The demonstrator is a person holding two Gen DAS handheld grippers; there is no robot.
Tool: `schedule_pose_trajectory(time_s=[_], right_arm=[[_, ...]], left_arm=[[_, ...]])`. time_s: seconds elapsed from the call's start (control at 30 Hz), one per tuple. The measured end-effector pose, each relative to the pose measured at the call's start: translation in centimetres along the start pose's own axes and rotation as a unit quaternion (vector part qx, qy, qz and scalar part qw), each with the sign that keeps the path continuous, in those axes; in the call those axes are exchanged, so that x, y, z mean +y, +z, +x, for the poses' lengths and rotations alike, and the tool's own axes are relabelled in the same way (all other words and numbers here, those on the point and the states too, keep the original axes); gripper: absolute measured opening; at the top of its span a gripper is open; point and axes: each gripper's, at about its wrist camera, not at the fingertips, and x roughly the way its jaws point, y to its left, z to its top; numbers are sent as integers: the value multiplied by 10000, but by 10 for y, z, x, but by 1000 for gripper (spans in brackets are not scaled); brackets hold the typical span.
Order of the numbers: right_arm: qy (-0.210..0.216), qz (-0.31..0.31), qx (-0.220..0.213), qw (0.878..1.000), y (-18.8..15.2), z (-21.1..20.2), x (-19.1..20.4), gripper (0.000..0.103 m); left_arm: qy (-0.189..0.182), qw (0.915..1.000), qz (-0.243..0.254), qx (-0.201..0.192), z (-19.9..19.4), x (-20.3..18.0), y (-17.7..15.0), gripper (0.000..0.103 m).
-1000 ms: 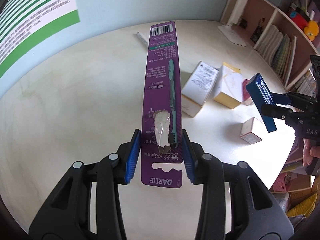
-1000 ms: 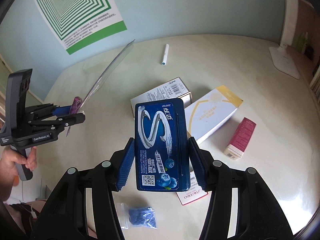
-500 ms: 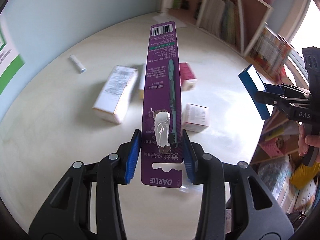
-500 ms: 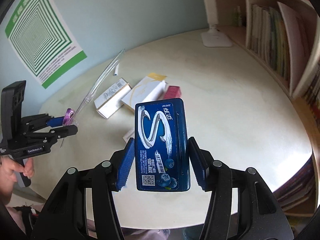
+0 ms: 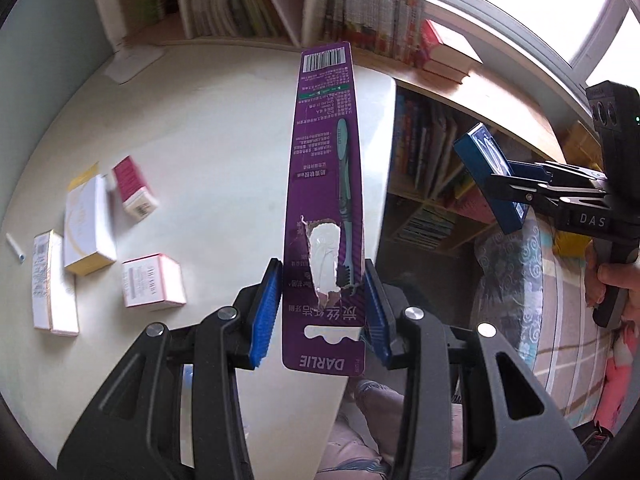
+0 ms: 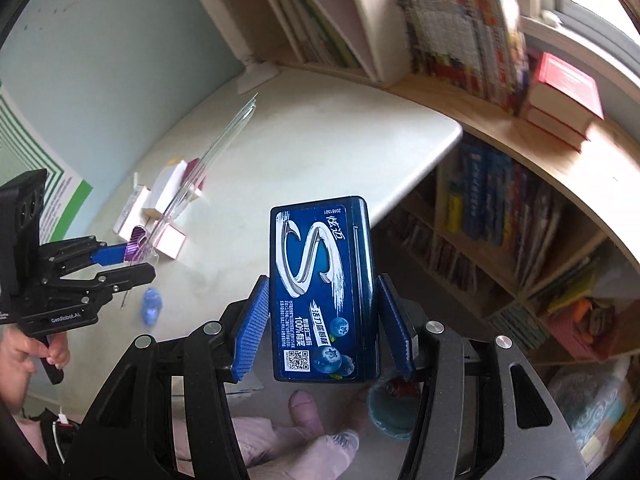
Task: Collect trash
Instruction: 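Carry the toothbrush package with the left tool while the right tool carries the tin to the wastebasket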
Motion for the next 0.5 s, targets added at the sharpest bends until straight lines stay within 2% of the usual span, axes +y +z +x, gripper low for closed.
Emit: schedule_pose_trajectory(time_s=[0.17, 0.3, 0.5], right_arm=[[-322, 706, -82, 9970, -41, -24, -46, 54], [-508, 1179, -101, 9917, -74, -37, -71, 54], [-681, 1807, -61, 9812, -118, -42, -95, 54]], left_arm=[[-344, 9967, 681, 276, 25, -50, 7, 37], [-582, 9899, 1170, 542, 45, -83, 6, 37], [-749, 9781, 1724, 895, 72, -118, -3, 37]])
